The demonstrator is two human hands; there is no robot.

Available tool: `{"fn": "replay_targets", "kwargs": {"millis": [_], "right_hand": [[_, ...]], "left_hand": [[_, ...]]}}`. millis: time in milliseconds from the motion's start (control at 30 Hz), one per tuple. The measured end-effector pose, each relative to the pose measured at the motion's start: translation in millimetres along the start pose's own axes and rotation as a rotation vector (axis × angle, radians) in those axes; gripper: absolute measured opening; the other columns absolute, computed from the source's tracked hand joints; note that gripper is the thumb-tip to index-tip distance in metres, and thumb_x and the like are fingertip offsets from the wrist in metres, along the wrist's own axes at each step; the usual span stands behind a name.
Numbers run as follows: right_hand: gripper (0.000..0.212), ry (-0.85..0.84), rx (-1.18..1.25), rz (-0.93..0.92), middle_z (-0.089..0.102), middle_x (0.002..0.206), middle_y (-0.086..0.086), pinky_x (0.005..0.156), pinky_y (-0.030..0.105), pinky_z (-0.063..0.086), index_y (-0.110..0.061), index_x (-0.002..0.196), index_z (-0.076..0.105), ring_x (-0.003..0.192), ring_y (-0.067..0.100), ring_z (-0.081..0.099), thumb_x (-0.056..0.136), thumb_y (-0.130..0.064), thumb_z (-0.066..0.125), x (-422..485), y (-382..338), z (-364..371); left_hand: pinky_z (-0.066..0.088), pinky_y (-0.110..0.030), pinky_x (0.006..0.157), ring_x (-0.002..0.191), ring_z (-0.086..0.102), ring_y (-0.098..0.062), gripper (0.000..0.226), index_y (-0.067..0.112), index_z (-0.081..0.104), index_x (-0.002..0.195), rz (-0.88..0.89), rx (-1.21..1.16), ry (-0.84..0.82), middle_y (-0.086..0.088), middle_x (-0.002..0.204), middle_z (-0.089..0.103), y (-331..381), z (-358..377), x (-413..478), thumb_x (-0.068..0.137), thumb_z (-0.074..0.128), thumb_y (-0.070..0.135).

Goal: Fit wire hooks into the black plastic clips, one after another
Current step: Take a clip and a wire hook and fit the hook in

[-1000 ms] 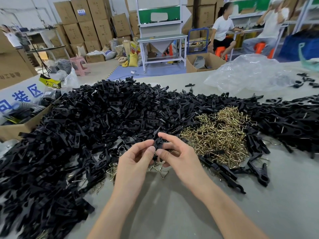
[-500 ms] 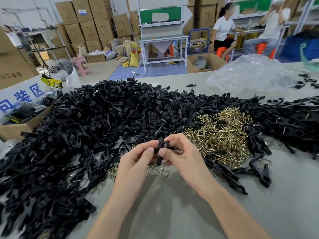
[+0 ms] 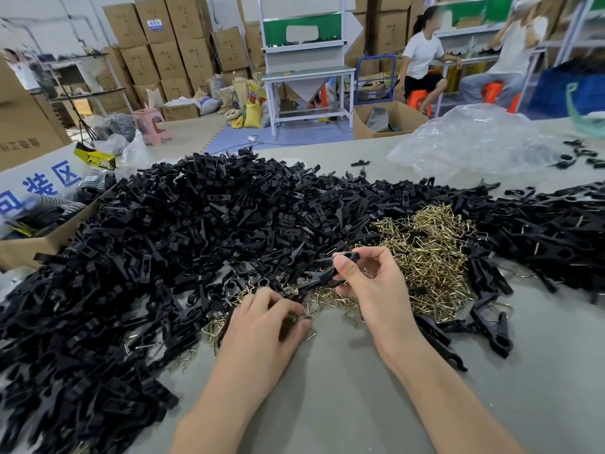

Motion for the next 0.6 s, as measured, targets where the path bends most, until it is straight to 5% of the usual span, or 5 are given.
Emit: {"fn": "replay_targets", "kwargs": {"millis": [333, 600], "right_hand": [[0.025, -0.007, -0.030, 0.008, 0.062, 0.091, -0.001, 0.064, 0.022, 0.058, -0.016, 0.105, 0.057, 0.074, 0.007, 0.072, 0.088, -0.016, 0.076, -0.1, 2.6, 2.3], [0.026, -0.010, -0.035, 0.022, 0.062, 0.091, -0.002, 0.065, 0.022, 0.058, -0.018, 0.105, 0.058, 0.076, 0.008, 0.072, 0.087, -0.018, 0.077, -1.5, 4.5, 2.8]], "left_hand": [[0.042, -0.028, 0.092, 0.101, 0.049, -0.011, 0.023, 0.034, 0.070, 0.116, 0.022, 0.096, -0.031, 0.016, 0.104, 0.058, -1.0, -5.0, 1.1, 0.099, 0.055, 0.040], [0.040, -0.028, 0.090, 0.101, 0.051, -0.013, 0.014, 0.026, 0.065, 0.100, 0.052, 0.116, 0.000, 0.013, 0.103, 0.053, 5.8, -3.5, 0.6, 0.100, 0.053, 0.033]]}}
Point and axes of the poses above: each hand's wrist, its own x-axis towards the middle knuckle, its own z-axis out of the palm, y = z × x, the point moved 8 cm from there along x, towards the middle knuckle
